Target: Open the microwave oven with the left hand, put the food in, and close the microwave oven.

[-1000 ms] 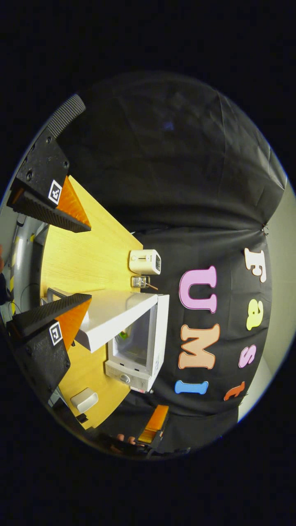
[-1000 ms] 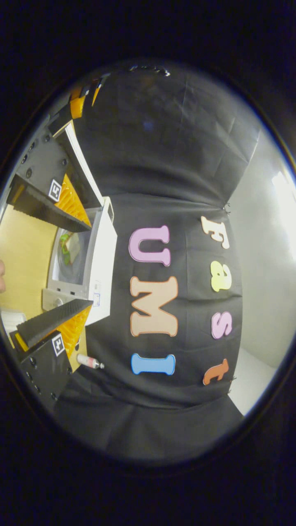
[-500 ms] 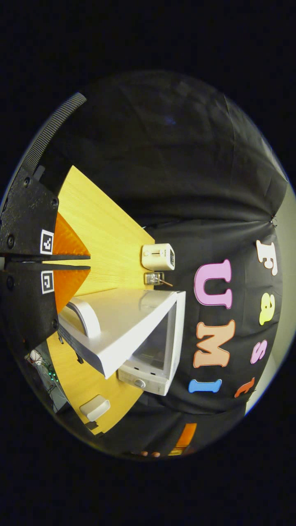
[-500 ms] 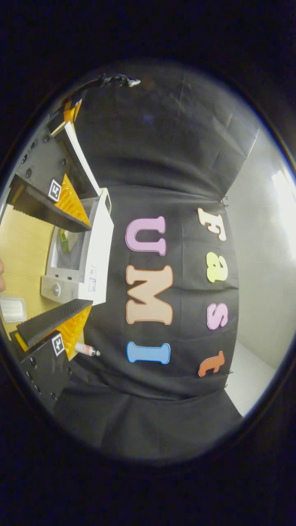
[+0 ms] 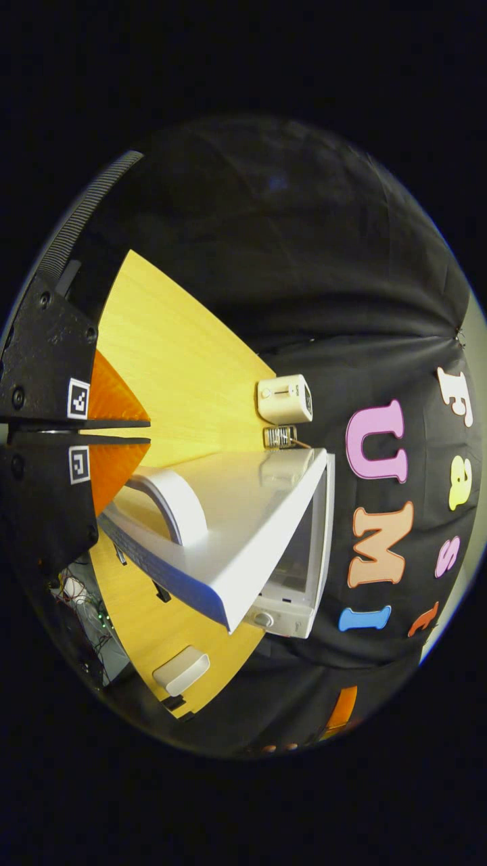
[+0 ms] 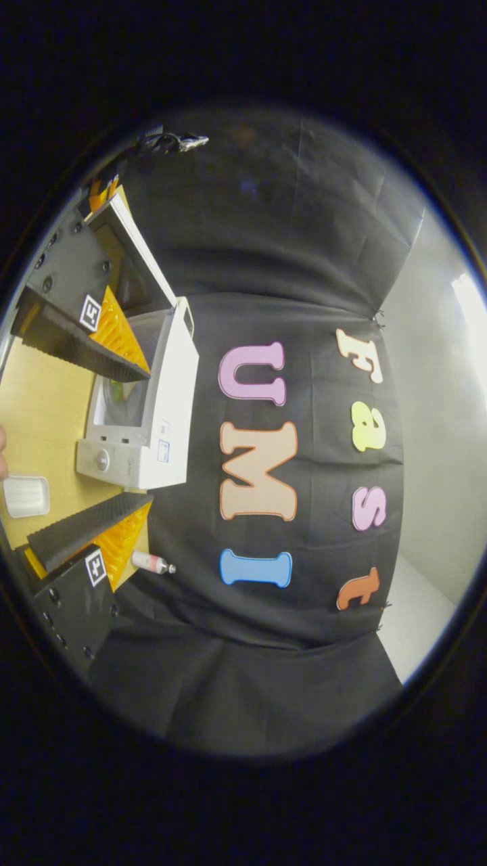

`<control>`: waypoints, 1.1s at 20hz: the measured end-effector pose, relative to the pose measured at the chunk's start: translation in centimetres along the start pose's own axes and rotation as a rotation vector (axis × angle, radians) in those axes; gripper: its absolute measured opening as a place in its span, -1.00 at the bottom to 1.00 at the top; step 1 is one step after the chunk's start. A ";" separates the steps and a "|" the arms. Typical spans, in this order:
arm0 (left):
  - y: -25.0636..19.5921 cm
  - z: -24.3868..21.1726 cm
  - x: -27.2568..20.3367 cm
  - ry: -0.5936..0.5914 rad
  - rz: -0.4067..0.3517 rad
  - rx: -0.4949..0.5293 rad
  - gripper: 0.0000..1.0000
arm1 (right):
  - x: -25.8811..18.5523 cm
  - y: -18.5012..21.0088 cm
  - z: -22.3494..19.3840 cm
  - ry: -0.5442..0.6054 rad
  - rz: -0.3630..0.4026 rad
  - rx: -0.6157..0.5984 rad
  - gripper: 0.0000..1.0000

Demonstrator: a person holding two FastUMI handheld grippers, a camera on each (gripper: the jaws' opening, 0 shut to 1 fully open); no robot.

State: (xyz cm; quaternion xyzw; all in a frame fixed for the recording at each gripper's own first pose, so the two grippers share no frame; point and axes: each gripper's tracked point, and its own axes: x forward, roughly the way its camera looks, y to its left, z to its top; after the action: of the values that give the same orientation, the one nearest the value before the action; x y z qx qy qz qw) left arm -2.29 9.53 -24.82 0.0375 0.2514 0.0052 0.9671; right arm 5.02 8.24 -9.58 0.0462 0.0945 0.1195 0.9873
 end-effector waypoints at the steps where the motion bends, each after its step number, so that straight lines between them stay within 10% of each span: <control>1: -1.0 0.0 0.2 0.004 -0.024 0.009 -0.99 | -0.1 -0.2 0.0 0.002 -0.001 -0.004 0.83; 22: -16.0 5.1 4.9 -0.044 -0.331 0.177 -0.99 | -5.4 -10.6 3.7 -0.056 -0.227 -0.032 0.86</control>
State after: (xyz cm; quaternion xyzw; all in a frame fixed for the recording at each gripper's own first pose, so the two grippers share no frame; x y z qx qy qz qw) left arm 4.31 -6.62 -23.94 0.0806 0.2326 -0.1771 0.9529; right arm 2.99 -3.64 -6.26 0.0225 0.0695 0.0069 0.9973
